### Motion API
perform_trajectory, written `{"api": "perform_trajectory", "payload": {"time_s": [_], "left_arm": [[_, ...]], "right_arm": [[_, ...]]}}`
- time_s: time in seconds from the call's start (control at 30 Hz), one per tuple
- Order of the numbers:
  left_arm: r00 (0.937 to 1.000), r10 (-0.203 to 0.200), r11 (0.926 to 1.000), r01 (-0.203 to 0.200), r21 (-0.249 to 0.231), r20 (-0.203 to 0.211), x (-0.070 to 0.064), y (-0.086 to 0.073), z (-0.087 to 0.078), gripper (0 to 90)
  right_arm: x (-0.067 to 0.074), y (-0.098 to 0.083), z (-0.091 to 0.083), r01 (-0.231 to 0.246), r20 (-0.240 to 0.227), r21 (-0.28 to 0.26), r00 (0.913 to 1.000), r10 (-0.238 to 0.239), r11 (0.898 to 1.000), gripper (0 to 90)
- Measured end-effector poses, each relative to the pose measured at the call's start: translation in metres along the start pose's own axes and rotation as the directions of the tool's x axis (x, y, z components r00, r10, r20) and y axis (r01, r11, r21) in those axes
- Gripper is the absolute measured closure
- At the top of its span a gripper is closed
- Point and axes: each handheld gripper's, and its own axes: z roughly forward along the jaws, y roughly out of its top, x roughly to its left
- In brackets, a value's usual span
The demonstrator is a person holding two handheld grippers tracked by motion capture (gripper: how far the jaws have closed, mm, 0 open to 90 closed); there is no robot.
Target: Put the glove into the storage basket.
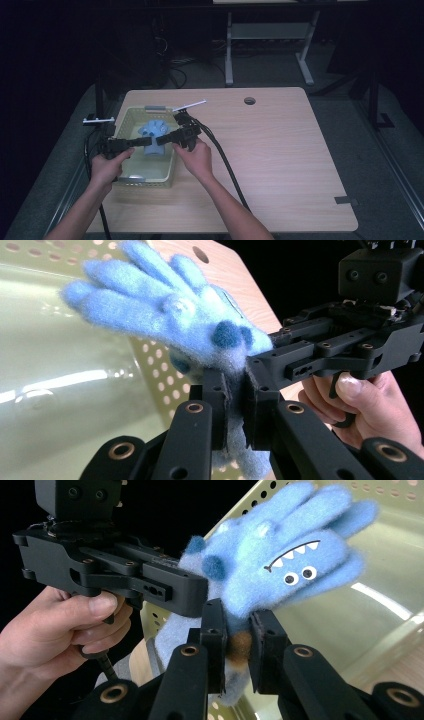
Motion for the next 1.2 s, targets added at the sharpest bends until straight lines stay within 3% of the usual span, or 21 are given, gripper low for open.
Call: {"api": "perform_trajectory", "payload": {"time_s": [0.33,0.57,0.63,0.83,0.9,1.2], "left_arm": [[0.9965,0.022,0.9990,-0.019,0.040,-0.080,0.009,-0.002,-0.006,82.4],[0.9902,0.004,0.9966,0.008,0.082,-0.140,0.022,-0.008,-0.005,83.1],[0.9848,0.004,0.9953,0.013,0.096,-0.174,0.026,-0.010,-0.003,83.7],[0.9766,0.012,0.9928,0.014,0.119,-0.215,0.028,-0.011,-0.001,83.9],[0.9705,0.028,0.9899,0.007,0.142,-0.239,0.028,-0.011,0.002,84.0],[0.9559,0.054,0.9843,-0.002,0.176,-0.289,0.026,-0.011,0.010,84.2]], "right_arm": [[-0.005,0.000,0.021,-0.018,-0.022,0.021,0.9996,0.018,1.000,79.0],[-0.011,-0.003,0.040,-0.037,-0.026,0.059,0.9989,0.039,0.998,78.9],[-0.013,-0.005,0.048,-0.043,-0.014,0.067,0.9989,0.044,0.997,79.0],[-0.014,-0.006,0.057,-0.041,0.012,0.086,0.9991,0.040,0.995,78.9],[-0.013,-0.007,0.058,-0.036,0.024,0.094,0.9991,0.034,0.995,78.9],[-0.009,-0.007,0.055,-0.016,0.066,0.112,0.9978,0.009,0.994,77.5]]}}
